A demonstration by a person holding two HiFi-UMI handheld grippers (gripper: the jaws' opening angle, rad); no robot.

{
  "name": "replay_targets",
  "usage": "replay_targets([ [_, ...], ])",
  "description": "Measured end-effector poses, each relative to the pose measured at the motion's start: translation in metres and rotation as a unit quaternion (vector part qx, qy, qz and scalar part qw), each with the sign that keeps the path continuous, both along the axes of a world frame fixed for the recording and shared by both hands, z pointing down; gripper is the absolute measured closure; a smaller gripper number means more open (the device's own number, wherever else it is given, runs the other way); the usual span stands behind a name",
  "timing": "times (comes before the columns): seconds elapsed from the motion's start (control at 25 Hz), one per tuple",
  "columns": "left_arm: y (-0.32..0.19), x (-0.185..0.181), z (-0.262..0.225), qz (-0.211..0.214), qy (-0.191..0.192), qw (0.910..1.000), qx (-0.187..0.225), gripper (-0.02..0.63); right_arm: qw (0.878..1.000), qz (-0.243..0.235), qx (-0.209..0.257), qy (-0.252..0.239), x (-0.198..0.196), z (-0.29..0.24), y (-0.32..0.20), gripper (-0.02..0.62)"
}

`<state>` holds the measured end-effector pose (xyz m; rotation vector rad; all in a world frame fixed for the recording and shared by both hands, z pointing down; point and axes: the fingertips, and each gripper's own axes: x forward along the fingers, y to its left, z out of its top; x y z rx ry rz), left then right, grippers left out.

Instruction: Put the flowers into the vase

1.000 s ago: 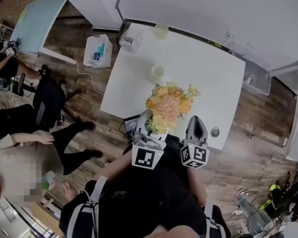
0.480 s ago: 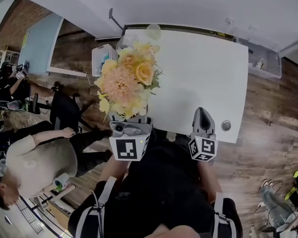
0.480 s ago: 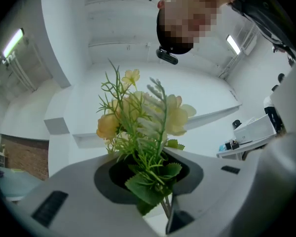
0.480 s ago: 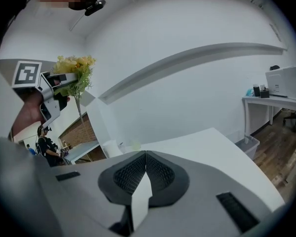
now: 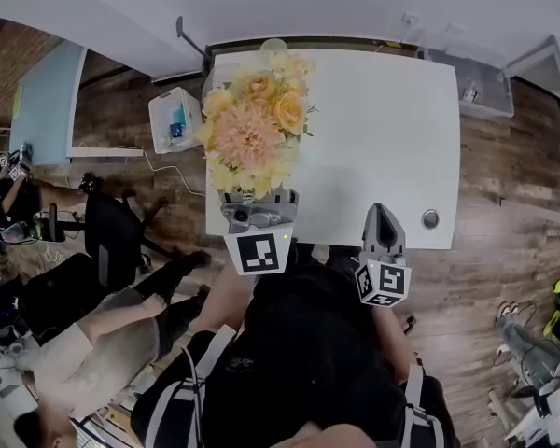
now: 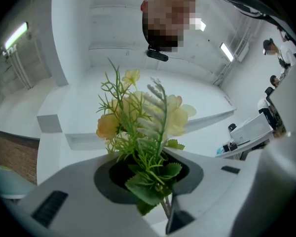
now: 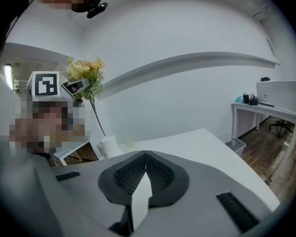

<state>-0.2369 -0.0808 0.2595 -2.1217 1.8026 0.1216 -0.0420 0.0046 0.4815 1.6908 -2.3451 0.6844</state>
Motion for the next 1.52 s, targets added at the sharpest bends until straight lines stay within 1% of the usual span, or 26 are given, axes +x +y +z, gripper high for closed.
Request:
replay_targets([
  [0.2,-0.007,-0.007,0.033,0.018,0.007,0.9994,-0.028,0.460,1.000,0.019,-0.001,0.014,-0.013,-0.003,0.005,0.580],
  [0.48,-0.016,-0.022,0.041,0.033,0.014,0.9991,-0.021,0.460,0.999,0.031,-0.010,0.025,-0.034,0.001,0.008,0.580],
  [0.72,-0.017,-0.016,0.056,0.048,0.009,0.9987,-0.014,0.460,0.999,0.039,-0.015,0.033,-0.038,0.004,0.007,0.579],
  [0.84,-0.016,-0.013,0.070,0.056,-0.003,0.9984,-0.013,0.460,0.998,0.042,-0.021,0.038,-0.042,0.006,0.006,0.580],
  [0.92,-0.016,-0.010,0.080,0.059,-0.012,0.9980,-0.018,0.460,0.998,0.043,-0.026,0.040,-0.043,0.008,0.006,0.580],
  [1.24,-0.017,0.002,0.106,0.069,-0.030,0.9964,-0.038,0.460,0.998,0.037,-0.036,0.041,-0.044,0.015,0.004,0.580],
  [1.52,-0.016,0.000,0.122,0.067,-0.029,0.9962,-0.048,0.460,0.997,0.030,-0.042,0.052,-0.049,0.016,0.007,0.580],
])
